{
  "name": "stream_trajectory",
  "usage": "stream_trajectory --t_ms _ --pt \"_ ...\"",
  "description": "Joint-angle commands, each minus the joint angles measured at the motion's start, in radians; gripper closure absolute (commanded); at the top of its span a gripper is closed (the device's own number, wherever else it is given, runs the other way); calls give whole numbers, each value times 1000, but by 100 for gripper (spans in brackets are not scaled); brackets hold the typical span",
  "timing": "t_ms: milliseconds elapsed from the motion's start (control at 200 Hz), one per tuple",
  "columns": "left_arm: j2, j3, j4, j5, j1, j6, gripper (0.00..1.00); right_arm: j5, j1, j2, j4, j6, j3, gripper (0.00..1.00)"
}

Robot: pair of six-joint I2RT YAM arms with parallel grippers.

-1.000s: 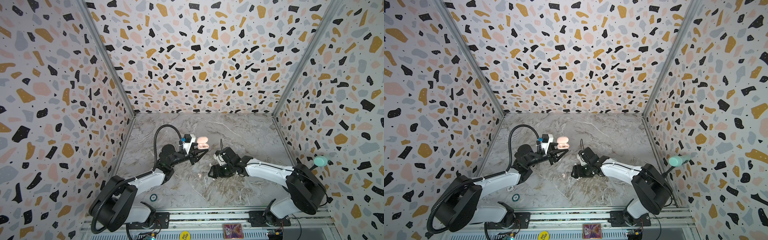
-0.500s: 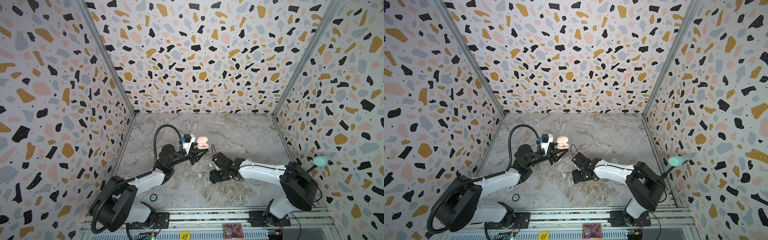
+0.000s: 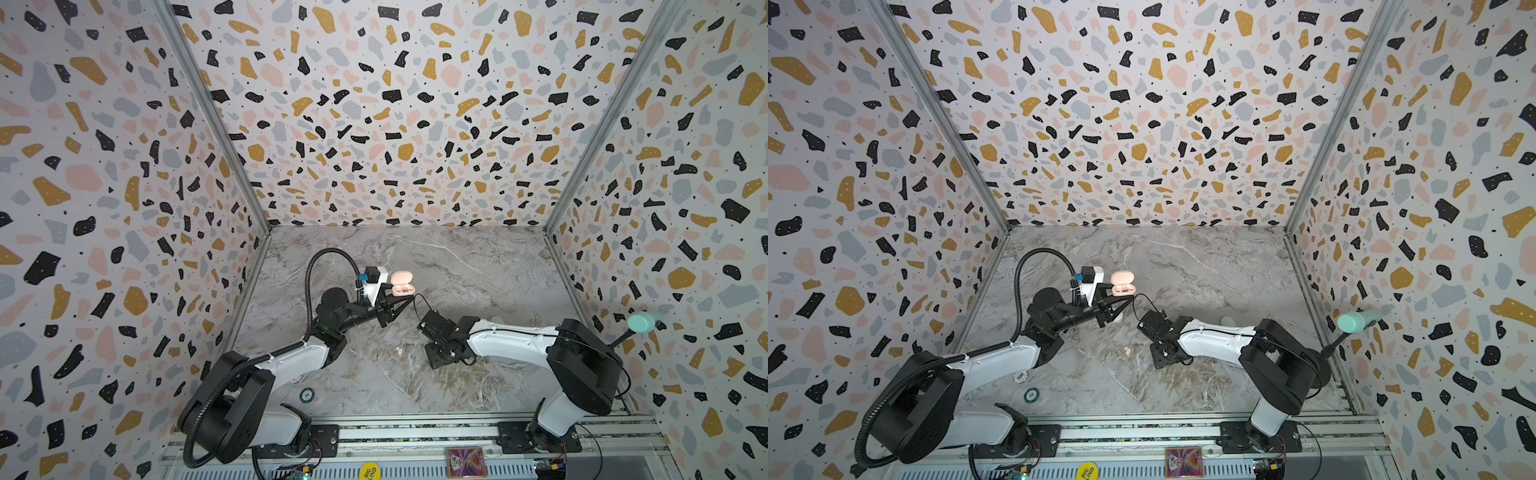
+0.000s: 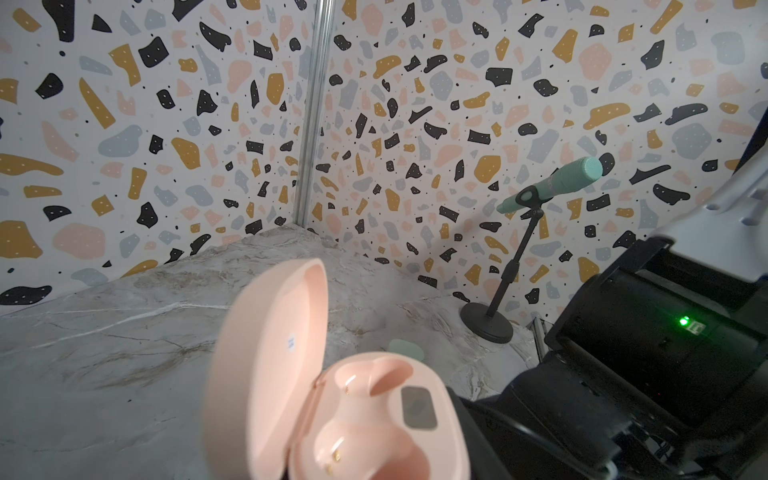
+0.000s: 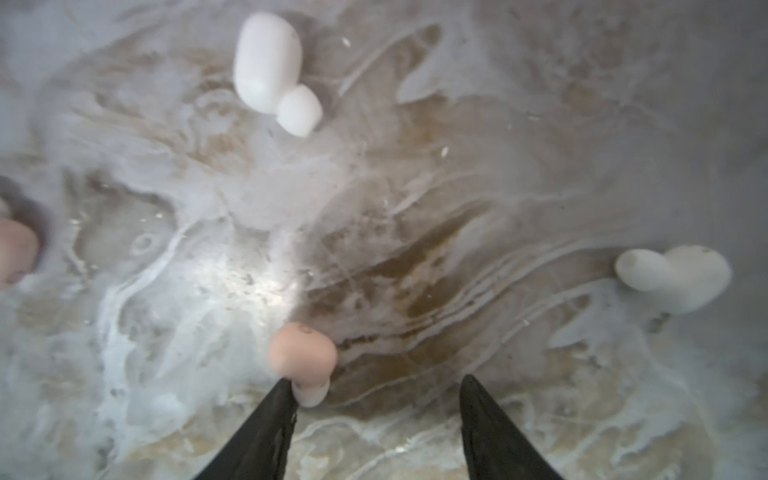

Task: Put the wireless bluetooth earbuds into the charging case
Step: 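Move the right gripper over the scattered earbuds and lower toward a pink earbud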

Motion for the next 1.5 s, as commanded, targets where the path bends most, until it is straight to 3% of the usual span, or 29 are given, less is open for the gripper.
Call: stream_trajectory --t_ms 0,245,451,591,1497 --pt "-13 12 49 -1 6 -5 65 75 -16 -46 -84 -18 16 36" --pt "-7 13 51 0 6 -8 65 13 -66 -109 -55 -21 7 36" --pt "-7 13 50 -1 6 -8 65 -225 -96 -151 83 21 -21 36" --pt "-6 13 50 -1 6 -9 65 -320 -97 -126 160 86 -47 37" --pt "-17 10 35 -5 6 -5 65 -424 -112 -79 306 155 -97 39"
